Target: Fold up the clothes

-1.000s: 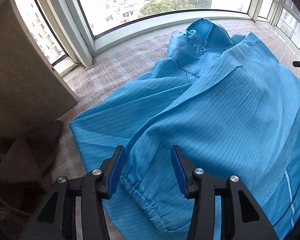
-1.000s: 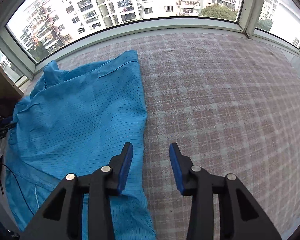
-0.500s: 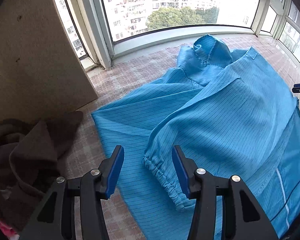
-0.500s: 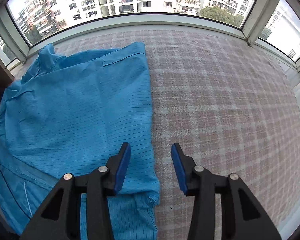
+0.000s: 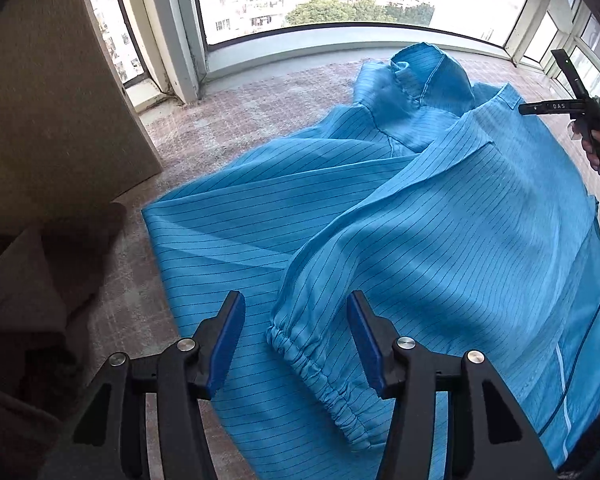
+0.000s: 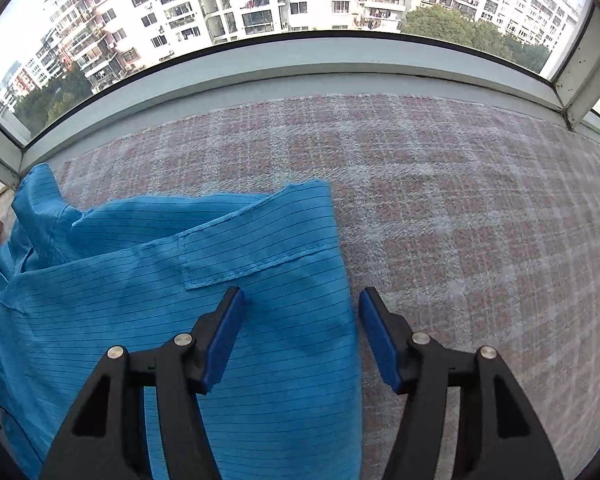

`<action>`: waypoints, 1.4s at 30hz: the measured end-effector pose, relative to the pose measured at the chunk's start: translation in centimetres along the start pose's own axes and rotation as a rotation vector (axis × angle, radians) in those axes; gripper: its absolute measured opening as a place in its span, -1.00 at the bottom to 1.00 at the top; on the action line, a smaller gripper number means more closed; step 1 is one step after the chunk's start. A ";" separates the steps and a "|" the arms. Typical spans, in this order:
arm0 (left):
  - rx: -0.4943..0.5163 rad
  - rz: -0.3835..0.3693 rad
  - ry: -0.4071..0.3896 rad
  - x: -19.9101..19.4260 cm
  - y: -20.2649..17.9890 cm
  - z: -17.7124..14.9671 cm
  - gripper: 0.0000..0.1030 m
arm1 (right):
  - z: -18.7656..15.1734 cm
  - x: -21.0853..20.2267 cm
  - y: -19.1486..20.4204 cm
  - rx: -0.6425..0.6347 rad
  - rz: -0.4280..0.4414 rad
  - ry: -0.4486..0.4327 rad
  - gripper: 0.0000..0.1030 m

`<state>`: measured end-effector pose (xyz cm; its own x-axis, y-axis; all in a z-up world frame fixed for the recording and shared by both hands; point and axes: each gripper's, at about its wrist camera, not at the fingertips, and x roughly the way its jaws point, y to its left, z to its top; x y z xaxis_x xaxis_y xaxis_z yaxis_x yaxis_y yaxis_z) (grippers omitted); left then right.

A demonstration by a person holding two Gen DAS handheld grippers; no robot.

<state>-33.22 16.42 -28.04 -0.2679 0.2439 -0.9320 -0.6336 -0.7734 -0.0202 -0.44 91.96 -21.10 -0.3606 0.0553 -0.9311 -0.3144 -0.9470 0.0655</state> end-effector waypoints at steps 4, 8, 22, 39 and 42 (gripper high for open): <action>0.006 -0.004 -0.002 0.7 -0.2 0.8 -0.48 | 0.3 -0.2 -1.9 0.092 0.096 -0.006 -0.88; 0.015 0.009 -0.054 -0.1 -0.6 1.9 -0.75 | -0.2 -1.2 -4.2 0.172 0.114 -0.065 -0.92; 0.029 0.091 -0.096 -3.3 1.5 1.4 -0.25 | -3.8 -7.6 0.9 0.001 -0.028 -0.201 -0.56; -0.303 0.105 -0.147 -19.9 0.8 -21.1 -0.12 | -14.0 -16.4 1.3 0.013 0.189 -0.260 -0.38; -0.363 0.053 -0.104 -19.8 -1.4 -27.2 -0.09 | -18.7 -19.1 -0.3 0.008 0.201 -0.255 -0.23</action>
<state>-7.32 -3.25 -19.34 -0.3775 0.2412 -0.8940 -0.3236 -0.9390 -0.1167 22.99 85.22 -10.05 -0.6245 -0.0537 -0.7792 -0.2213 -0.9446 0.2425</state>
